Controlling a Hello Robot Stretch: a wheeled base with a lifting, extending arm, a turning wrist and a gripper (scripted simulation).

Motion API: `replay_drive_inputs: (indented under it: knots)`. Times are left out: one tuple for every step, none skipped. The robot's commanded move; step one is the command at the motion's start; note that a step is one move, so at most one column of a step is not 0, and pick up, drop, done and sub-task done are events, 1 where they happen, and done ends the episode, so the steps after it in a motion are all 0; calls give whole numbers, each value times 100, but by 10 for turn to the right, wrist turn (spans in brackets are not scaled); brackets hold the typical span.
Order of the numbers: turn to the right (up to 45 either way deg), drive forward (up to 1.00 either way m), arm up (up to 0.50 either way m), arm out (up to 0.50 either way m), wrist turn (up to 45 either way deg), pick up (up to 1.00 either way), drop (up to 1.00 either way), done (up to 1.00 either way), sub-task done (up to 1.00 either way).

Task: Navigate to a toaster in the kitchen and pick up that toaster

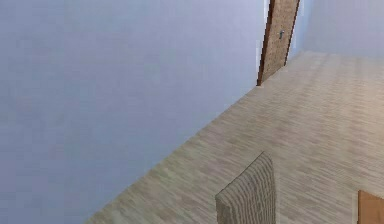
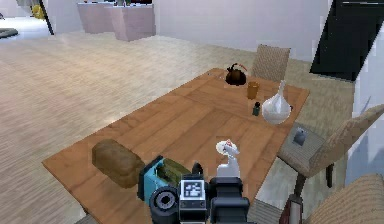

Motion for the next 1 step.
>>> replay_drive_inputs:
  knots:
    - [0,0,0,0,60,0,0,0,0]
